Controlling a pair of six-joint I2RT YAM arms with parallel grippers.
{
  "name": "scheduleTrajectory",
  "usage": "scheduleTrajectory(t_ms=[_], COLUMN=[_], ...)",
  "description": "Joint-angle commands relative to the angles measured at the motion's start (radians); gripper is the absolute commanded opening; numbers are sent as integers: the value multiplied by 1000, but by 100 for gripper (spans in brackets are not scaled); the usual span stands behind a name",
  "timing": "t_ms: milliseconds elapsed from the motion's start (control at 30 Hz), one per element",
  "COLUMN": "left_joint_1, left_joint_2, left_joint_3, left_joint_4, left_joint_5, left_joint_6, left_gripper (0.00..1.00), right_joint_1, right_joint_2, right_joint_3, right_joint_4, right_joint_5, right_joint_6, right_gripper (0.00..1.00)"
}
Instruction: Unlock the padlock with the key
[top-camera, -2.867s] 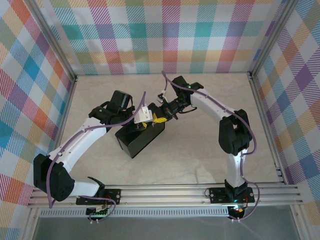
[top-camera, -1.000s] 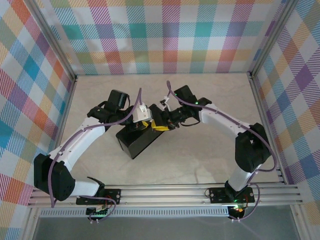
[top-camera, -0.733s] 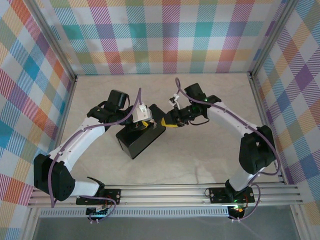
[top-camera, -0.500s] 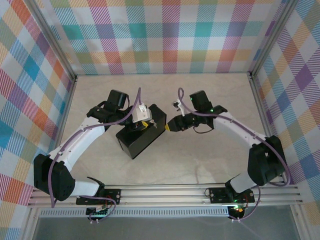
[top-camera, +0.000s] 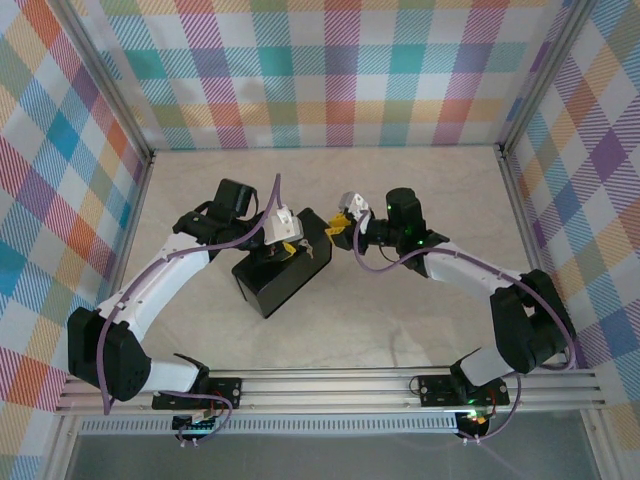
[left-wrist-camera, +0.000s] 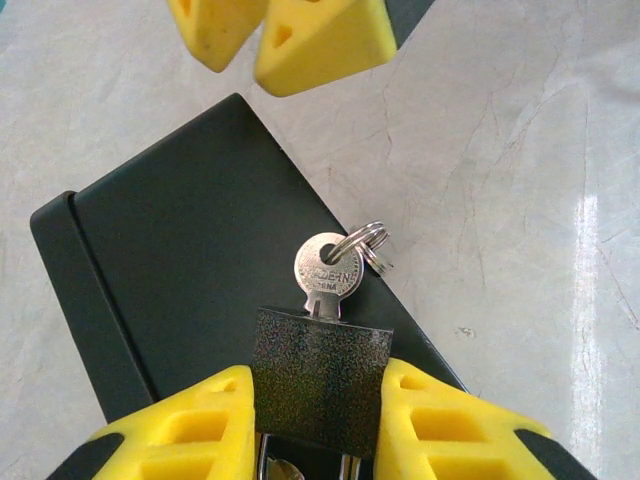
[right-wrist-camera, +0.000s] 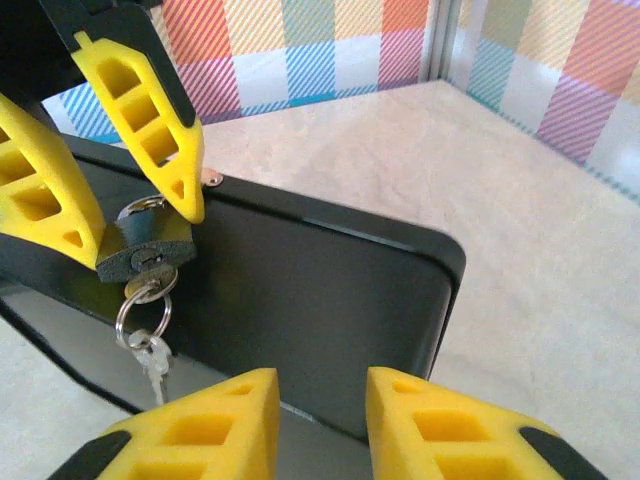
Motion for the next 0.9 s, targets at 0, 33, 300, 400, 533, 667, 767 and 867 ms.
scheduleTrajectory(t_ms=[0,33,300,400,533,667,767,867], left_joint_1=[5,6,6,6,6,7,7,7], left_joint_2=[9,10,16,15,12,10,10,9], left_joint_3=[14,15,25,26,28,25,24,20], left_joint_4=[-60,-64,-67,-69,-74,-77,-80,-72], left_joint_5=[42,44,53,55,55,49,47,48], left_joint_6=[-9,-7,-6,-6,-6,-4,1,-1], left_gripper=[25,26,25,25,25,25,25,24], right_joint_1=[35,47,108,122,134,157,171,183], right_joint_2=[10,15,35,38,36,23,5,-6], right_joint_3=[39,47,61,70,69,67,63,64], right_joint_4=[54,27,-28,-65,-80,-95,-96,-97], right_joint_5=[35,42,96,104,96,97,106,116], right_joint_6=[-164,-193,-293,-334,-340,-349,-348,-348], right_gripper=[27,27,26,26,26,26,26,26])
